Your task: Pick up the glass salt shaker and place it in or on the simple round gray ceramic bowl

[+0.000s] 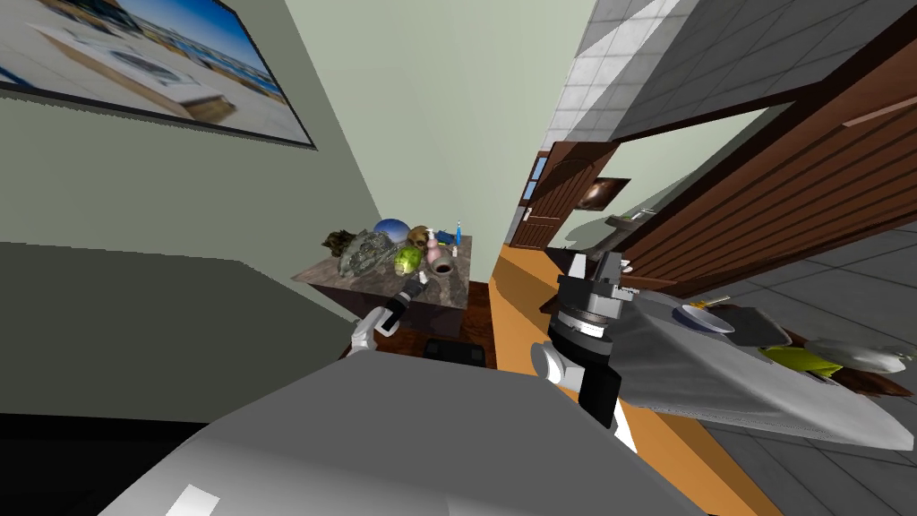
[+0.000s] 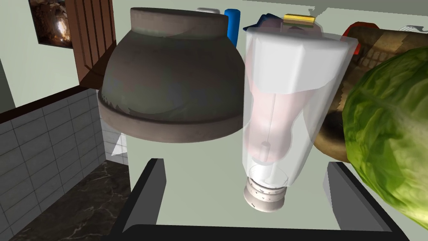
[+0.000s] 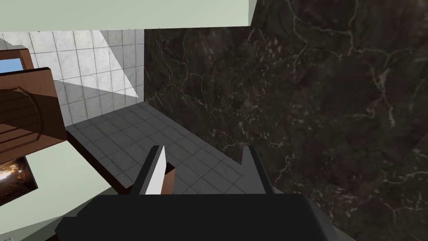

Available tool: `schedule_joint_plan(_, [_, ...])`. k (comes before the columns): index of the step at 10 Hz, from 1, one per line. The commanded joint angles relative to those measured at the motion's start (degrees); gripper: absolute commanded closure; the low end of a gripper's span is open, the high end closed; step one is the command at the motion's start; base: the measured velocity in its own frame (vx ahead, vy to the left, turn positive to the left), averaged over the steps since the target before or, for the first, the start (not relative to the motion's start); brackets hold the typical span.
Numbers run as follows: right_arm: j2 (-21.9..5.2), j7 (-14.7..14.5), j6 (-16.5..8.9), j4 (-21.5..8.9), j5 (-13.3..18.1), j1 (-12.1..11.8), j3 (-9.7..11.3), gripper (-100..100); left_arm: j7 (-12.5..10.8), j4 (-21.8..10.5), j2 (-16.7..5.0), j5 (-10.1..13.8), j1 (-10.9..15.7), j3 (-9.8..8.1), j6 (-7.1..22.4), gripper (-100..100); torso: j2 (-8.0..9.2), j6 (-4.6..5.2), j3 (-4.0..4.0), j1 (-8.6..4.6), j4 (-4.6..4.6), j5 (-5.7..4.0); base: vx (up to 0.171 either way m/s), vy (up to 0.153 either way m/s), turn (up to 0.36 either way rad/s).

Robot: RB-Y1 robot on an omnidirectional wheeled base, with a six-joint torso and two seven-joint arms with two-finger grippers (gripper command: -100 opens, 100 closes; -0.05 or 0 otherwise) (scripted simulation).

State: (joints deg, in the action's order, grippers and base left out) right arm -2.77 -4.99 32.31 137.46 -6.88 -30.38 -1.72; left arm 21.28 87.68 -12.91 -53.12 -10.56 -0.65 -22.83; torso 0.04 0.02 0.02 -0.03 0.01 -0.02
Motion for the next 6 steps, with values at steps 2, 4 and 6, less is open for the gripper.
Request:
schedule_joint_plan(2, [0.00,0.00,0.00,0.00,0.00,0.00,0.00,0,3.39,-0.29,-2.10,4.57,0.23,1.51,2.13,-100,-0.01,-0.01,0.00,0.01,0.00,0.00,-0.005,-0.003,-0.055])
schedule_joint_plan(4, [0.00,0.00,0.00,0.00,0.00,0.00,0.00,0,5.57,-0.43,-3.45,8.03,0.31,2.53,3.48,-100,-0.01,-0.01,0.00,0.01,0.00,0.00,-0.006,-0.003,-0.054])
schedule_joint_plan(6, [0.00,0.00,0.00,0.00,0.00,0.00,0.00,0,7.75,-0.56,-4.80,11.52,0.39,3.55,4.82,-100,-0.01,-0.01,0.00,0.00,0.00,0.00,-0.006,-0.003,-0.059])
